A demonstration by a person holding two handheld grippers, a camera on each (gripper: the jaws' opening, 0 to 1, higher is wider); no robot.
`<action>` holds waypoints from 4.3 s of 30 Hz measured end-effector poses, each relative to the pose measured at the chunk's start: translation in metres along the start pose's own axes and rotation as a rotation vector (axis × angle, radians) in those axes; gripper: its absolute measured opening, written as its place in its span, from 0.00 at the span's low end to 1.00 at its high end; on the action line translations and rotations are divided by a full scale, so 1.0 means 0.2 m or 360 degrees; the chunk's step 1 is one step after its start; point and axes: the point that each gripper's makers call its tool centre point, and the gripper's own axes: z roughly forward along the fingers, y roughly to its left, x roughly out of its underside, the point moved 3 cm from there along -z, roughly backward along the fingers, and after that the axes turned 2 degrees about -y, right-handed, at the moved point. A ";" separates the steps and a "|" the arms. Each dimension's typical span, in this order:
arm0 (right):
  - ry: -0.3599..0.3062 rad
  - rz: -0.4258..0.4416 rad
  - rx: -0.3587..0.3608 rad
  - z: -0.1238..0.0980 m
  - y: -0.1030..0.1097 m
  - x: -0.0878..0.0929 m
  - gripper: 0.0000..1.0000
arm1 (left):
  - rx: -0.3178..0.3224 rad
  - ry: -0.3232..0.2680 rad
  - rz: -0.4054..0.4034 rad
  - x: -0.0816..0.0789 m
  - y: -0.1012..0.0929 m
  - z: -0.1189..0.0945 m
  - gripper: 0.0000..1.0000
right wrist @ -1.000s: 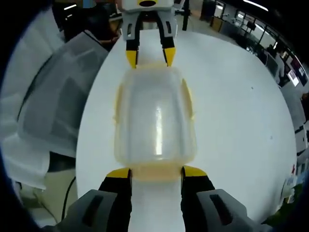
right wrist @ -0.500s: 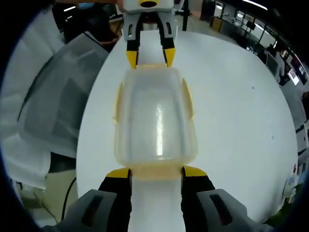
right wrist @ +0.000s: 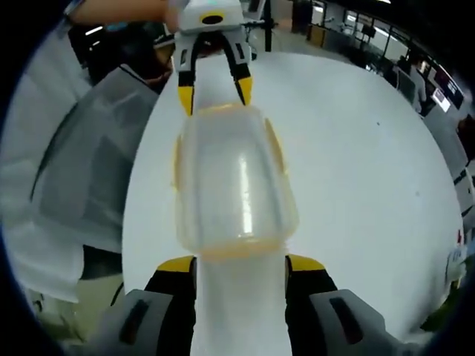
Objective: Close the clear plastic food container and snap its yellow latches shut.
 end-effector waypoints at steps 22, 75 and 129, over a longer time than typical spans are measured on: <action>-0.0229 0.0652 0.0268 -0.04 -0.02 -0.09 0.44 | -0.0422 -0.0317 -0.0787 -0.15 0.00 -0.10 0.47; -0.0369 0.1528 0.0368 0.07 0.00 -0.09 0.40 | -0.0541 -0.0262 -0.1481 -0.09 -0.07 0.05 0.34; -0.0303 0.1463 0.0436 0.05 0.04 -0.08 0.40 | -0.0360 -0.0186 -0.1368 -0.04 -0.07 0.02 0.39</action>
